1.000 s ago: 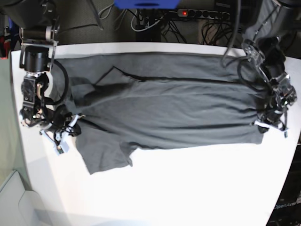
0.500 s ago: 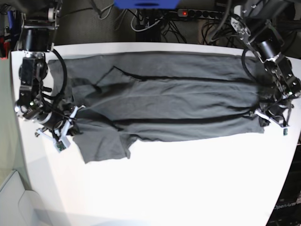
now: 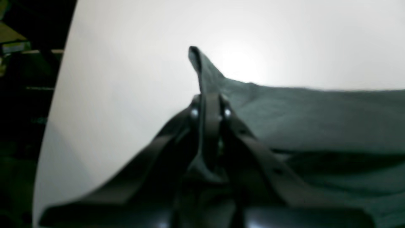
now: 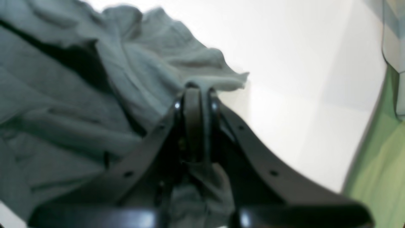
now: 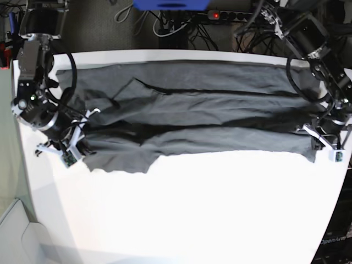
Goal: Layout the t-shirt on the table in an organized manner, then fold the t-shirt properly
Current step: 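Lower the folded hem onto the shirt and open both grippers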
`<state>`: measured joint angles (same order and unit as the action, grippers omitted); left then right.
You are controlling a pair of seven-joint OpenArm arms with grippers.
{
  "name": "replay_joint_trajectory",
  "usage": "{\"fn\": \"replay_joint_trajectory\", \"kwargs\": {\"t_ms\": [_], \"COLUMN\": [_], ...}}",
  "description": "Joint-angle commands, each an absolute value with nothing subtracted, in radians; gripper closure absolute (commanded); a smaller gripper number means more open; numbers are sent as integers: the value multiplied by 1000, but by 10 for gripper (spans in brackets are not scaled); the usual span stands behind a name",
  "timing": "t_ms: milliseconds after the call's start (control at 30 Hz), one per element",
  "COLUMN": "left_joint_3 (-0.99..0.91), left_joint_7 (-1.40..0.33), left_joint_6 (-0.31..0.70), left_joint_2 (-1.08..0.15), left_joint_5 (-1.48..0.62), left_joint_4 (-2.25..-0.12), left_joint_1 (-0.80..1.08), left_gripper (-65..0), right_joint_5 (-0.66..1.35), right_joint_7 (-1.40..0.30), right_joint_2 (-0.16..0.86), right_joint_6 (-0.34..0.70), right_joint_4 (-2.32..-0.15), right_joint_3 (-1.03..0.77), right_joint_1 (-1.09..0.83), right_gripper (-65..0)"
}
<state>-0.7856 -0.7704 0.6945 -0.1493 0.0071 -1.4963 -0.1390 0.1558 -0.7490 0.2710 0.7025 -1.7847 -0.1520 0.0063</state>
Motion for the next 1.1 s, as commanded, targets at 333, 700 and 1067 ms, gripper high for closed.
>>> {"fn": "replay_joint_trajectory", "kwargs": {"t_ms": [333, 700, 1067], "left_joint_3": [-848, -914, -912], "left_joint_7": [-825, -915, -915], "left_joint_6": [698, 698, 698], "left_joint_2": [-165, -170, -166], "left_joint_5": [-2, 7, 1], "left_joint_4": [-1624, -1626, -1618], "left_joint_1": [-91, -64, 48], "left_gripper": [-5, -5, -4], "right_joint_5": [163, 166, 163], "right_joint_7": [-719, -710, -710], "right_joint_2": [288, 317, 334], "right_joint_6": [698, 698, 698], "right_joint_4": [-1863, -1863, -1863], "right_joint_3": [-216, -206, -179], "right_joint_1": [-45, -140, -203], "right_gripper": [0, 0, 0]}}
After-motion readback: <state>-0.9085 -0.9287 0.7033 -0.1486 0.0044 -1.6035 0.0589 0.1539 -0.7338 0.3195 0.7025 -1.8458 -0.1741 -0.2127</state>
